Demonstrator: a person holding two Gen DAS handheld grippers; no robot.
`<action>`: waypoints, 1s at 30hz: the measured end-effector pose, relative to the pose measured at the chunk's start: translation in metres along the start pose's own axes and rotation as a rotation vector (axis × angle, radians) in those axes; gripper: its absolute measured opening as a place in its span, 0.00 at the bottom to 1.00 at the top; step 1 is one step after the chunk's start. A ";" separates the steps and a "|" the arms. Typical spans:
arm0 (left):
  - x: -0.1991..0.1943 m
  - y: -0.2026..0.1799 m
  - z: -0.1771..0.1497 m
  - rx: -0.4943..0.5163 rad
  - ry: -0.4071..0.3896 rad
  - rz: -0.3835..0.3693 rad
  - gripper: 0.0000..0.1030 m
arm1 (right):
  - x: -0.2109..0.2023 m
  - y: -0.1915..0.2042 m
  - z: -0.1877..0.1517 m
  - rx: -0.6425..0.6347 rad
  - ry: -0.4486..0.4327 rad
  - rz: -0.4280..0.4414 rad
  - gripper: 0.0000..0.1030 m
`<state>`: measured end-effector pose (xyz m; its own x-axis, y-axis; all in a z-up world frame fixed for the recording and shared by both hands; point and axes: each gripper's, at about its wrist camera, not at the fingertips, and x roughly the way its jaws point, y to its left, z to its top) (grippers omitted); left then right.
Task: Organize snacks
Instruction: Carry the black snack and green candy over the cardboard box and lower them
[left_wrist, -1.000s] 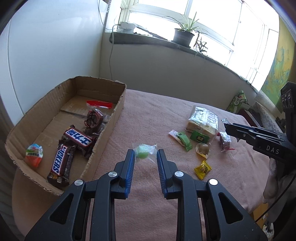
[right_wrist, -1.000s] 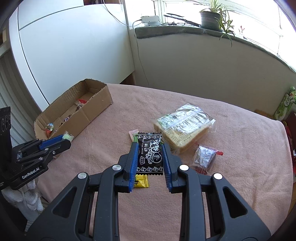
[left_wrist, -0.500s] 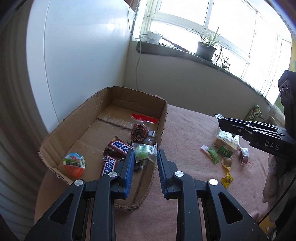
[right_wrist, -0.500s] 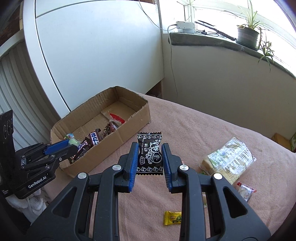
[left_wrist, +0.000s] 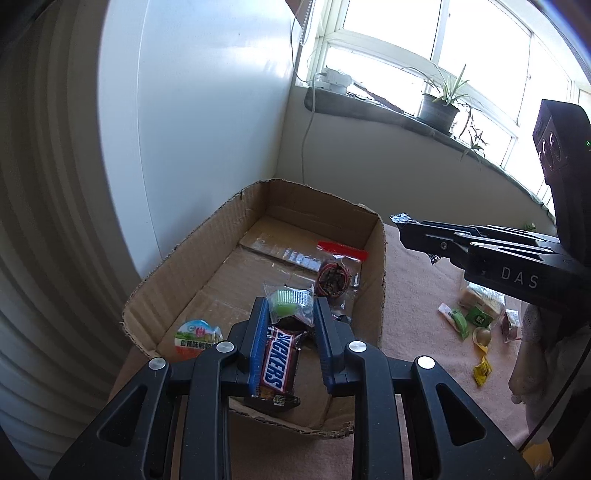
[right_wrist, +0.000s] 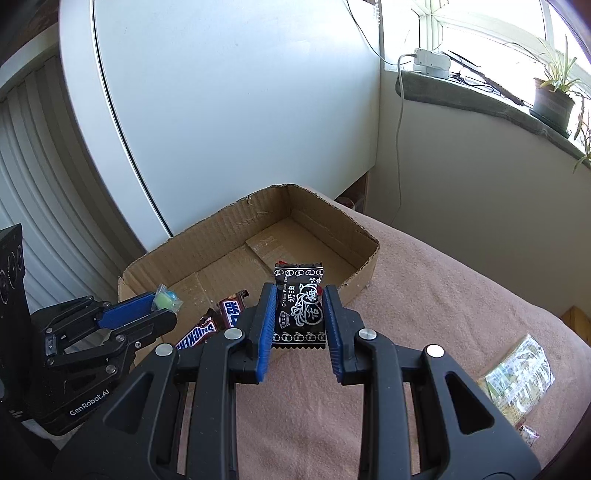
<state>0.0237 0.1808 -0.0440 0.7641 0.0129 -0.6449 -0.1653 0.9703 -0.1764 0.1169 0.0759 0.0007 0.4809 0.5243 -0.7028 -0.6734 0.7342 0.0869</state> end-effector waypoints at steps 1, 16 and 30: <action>0.000 0.002 0.001 -0.003 -0.001 0.003 0.23 | 0.004 0.003 0.002 -0.003 0.002 0.003 0.26; 0.005 0.021 0.003 -0.030 0.004 0.020 0.23 | 0.046 0.027 0.016 -0.028 0.049 0.050 0.26; 0.003 0.024 0.003 -0.037 -0.002 0.046 0.41 | 0.046 0.032 0.021 -0.037 0.025 0.050 0.58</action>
<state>0.0235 0.2050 -0.0481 0.7562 0.0581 -0.6517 -0.2232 0.9592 -0.1735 0.1294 0.1322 -0.0141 0.4326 0.5487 -0.7154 -0.7165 0.6909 0.0967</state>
